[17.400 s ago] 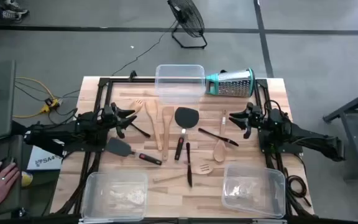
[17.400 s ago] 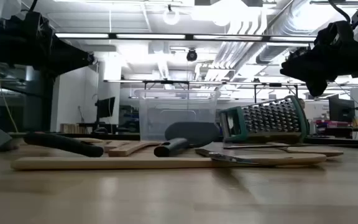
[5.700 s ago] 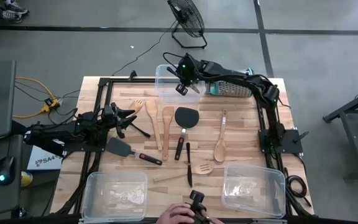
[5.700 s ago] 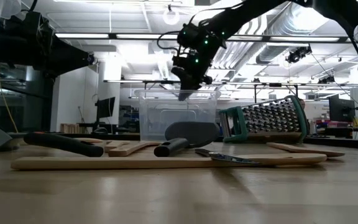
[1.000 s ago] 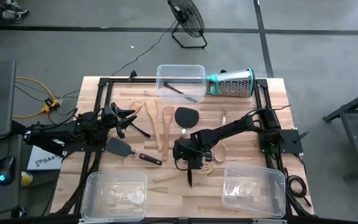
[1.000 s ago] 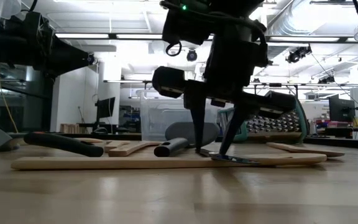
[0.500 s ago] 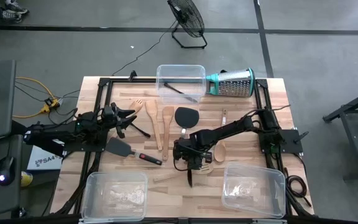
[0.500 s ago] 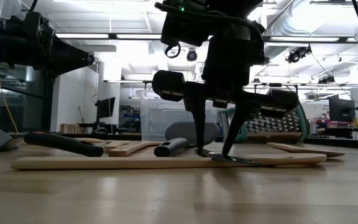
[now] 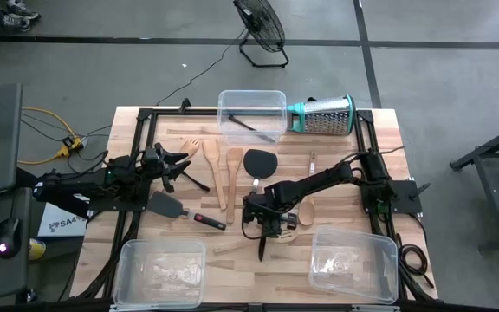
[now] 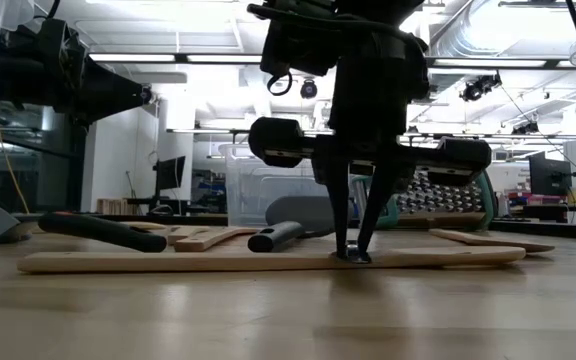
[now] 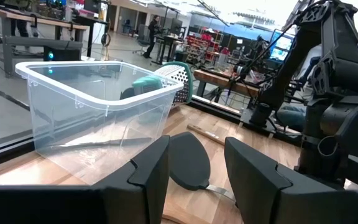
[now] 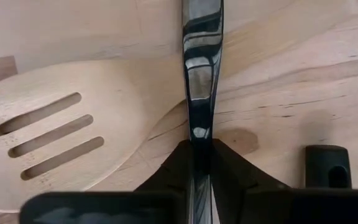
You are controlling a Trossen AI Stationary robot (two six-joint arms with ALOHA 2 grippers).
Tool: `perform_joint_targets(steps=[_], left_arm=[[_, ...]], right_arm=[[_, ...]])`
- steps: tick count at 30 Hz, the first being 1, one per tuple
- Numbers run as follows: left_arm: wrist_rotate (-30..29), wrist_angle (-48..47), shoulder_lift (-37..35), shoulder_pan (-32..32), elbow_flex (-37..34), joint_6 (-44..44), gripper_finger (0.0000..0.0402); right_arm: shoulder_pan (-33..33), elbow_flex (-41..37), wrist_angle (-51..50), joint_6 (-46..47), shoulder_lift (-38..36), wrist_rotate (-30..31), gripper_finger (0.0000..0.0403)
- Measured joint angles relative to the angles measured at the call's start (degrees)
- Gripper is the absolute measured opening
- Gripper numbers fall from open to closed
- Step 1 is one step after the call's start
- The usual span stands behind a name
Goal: Pick & Place Kitchen Items
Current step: Put the black table knife into the top transparent bin
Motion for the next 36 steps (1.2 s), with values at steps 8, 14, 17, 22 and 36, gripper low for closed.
perform_joint_targets(steps=[8, 14, 17, 22, 36], left_arm=[[0.00, 0.00, 0.02, 0.00, 0.00, 0.01, 0.0152], [0.00, 0.00, 0.02, 0.00, 0.00, -0.01, 0.0152], [0.00, 0.00, 0.01, 0.00, 0.00, 0.00, 0.0152], [0.00, 0.00, 0.02, 0.00, 0.00, 0.01, 0.0152], [-0.02, 0.00, 0.02, 0.00, 0.00, 0.00, 0.0152]], right_arm=[[0.02, 0.00, 0.19, 4.97, 0.00, 0.26, 0.0029], [0.02, 0.00, 0.28, 9.24, 0.00, 0.31, 0.0029], [0.02, 0.50, -0.28, 11.09, 0.07, 0.60, 0.0029], [0.07, 1.89, -1.15, 12.99, 0.37, 0.77, 0.0029], [0.15, 5.38, -4.04, 15.19, 0.63, 2.04, 0.0029]])
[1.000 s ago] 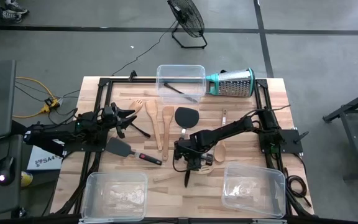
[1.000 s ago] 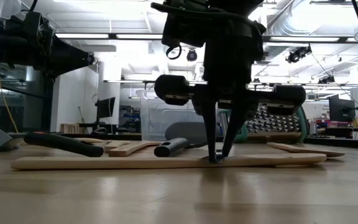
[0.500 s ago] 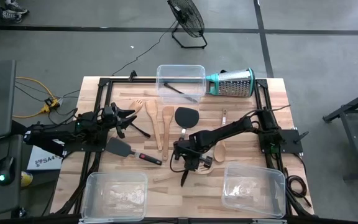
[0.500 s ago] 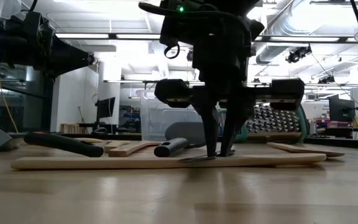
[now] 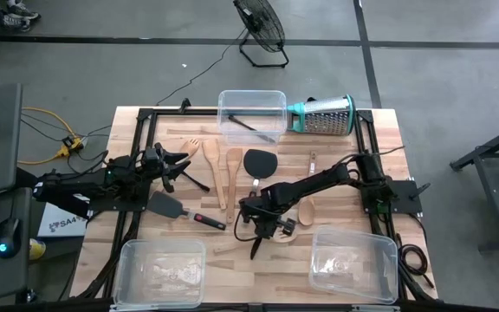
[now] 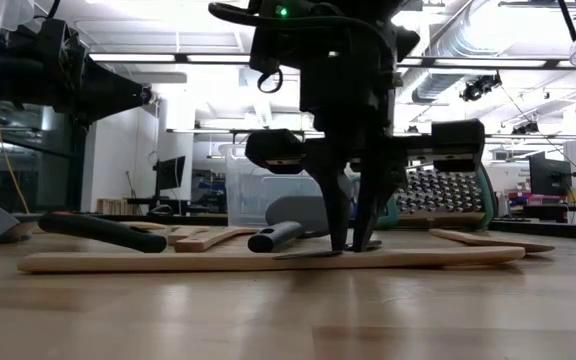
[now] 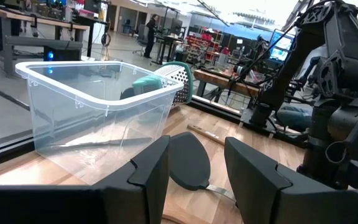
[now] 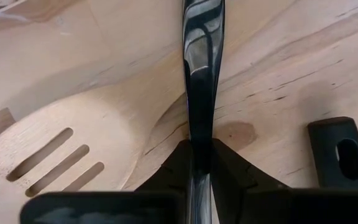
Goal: Pick & Place Kitchen Items
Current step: Put the black table knife into the top transparent bin
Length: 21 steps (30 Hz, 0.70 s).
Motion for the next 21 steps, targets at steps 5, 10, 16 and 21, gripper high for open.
perform_joint_targets(steps=[5, 10, 16, 21], left_arm=[[0.02, 0.00, 0.00, 0.00, 0.00, -0.01, 0.0152], [0.02, 0.00, 0.00, -0.01, 0.00, 0.00, 0.0152], [0.00, 0.02, -0.02, 0.00, 0.00, -0.01, 0.0152], [0.01, 0.01, -0.02, -0.02, 0.00, 0.00, 0.0152]], right_arm=[[-0.03, 0.10, -0.32, 1.18, -1.12, 0.30, 0.0029], [-0.04, 0.06, -0.92, 2.85, -2.30, 0.77, 0.0029], [0.00, 0.13, -1.60, 4.28, -5.05, 0.38, 0.0029], [0.00, 0.17, -2.65, 6.25, -8.00, 0.81, 0.0029]])
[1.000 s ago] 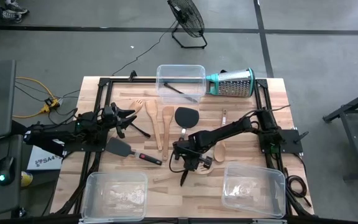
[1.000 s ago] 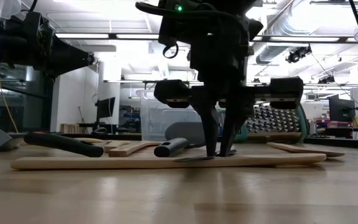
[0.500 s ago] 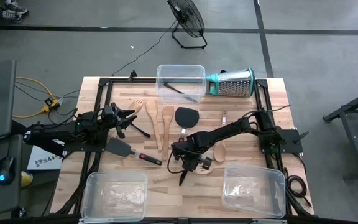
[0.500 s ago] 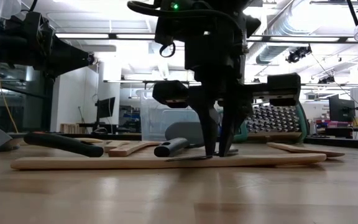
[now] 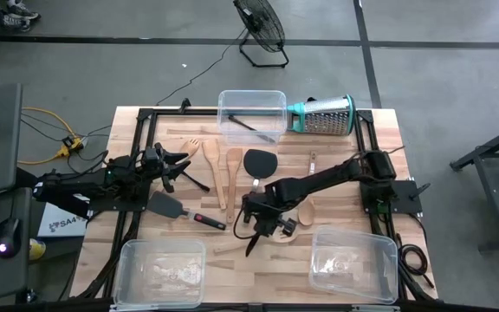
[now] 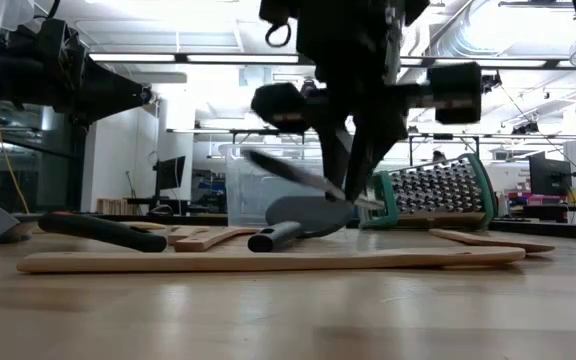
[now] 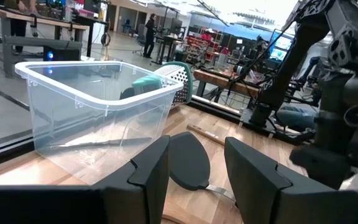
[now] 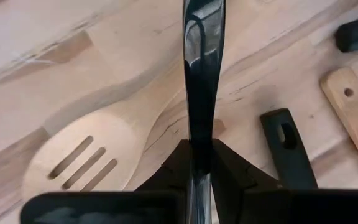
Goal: Pick & Place Kitchen Items
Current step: Put the black table knife into the top transparent bin
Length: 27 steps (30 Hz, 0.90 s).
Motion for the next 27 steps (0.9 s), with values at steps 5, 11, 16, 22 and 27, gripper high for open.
perform_joint_targets(steps=[5, 11, 16, 22, 27], left_arm=[[0.00, 0.00, 0.01, 0.00, 0.00, -0.02, 0.0152], [-0.01, -0.01, 0.02, 0.01, 0.00, -0.01, 0.0152], [0.00, -0.01, 0.00, 0.00, 0.00, 0.00, 0.0152], [0.00, -0.01, 0.01, 0.00, 0.00, -0.02, 0.0152], [0.00, -0.01, 0.00, -0.01, 0.00, -0.02, 0.0152]], right_arm=[[-0.22, 0.07, -1.20, 1.22, -3.29, 0.95, 0.0029], [-0.97, 0.15, -1.52, 4.01, -7.90, 0.89, 0.0029], [-2.10, 0.15, -1.74, 7.47, -11.64, 0.86, 0.0029], [-3.95, 0.15, -2.32, 11.18, -15.19, 1.09, 0.0029], [-5.50, 0.15, -2.85, 18.56, -16.58, 0.88, 0.0029]])
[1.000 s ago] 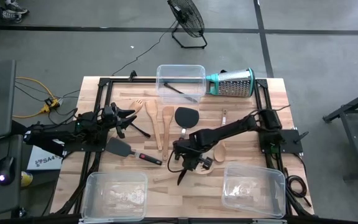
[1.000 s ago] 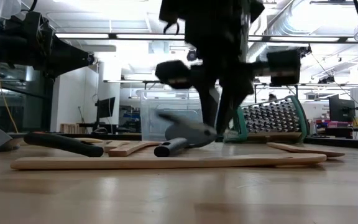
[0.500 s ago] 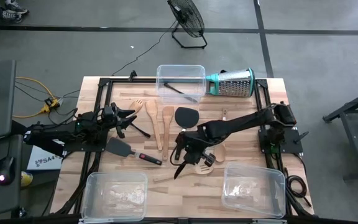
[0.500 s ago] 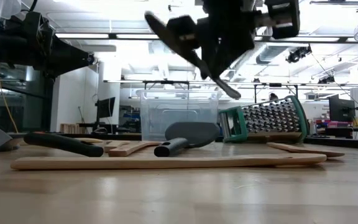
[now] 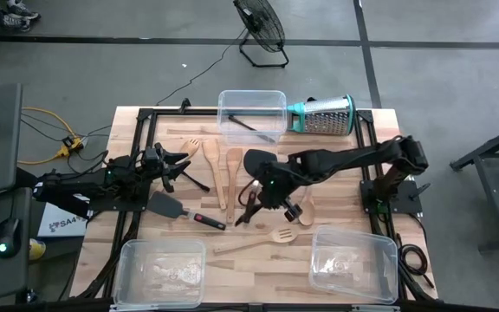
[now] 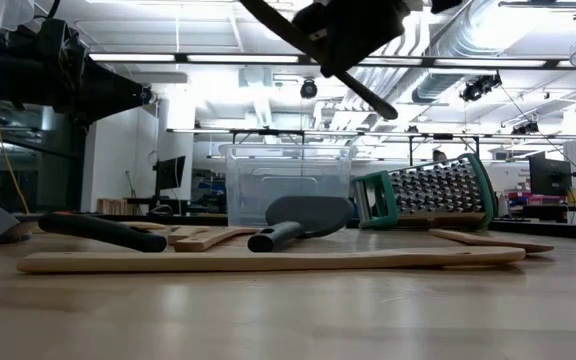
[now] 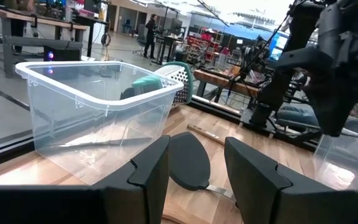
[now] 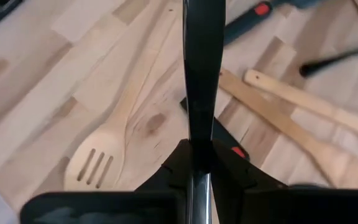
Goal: Pick & Place Kitchen Items
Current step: Put the black table knife into the top transparent bin
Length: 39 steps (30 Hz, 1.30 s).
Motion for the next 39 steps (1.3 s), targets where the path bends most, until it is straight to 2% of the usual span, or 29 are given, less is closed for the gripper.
perform_joint_targets(steps=[10, 20, 33, 39], left_arm=[[0.00, 0.00, 0.00, 0.02, 0.00, 0.02, 0.0152], [0.00, 0.00, 0.00, 0.01, 0.00, 0.02, 0.0152], [0.00, 0.00, 0.02, 0.02, 0.00, 0.00, 0.0152], [0.00, 0.00, 0.00, 0.02, 0.00, 0.00, 0.0152]], right_arm=[[-2.78, 0.00, -0.18, 9.99, -2.07, -1.46, 0.0029], [-6.69, 0.00, 1.95, 13.92, -4.13, -1.51, 0.0029], [-15.41, 0.07, 12.02, 13.75, -6.25, 2.45, 0.0029], [-20.07, 0.04, 16.37, 13.73, -6.22, 6.12, 0.0029]])
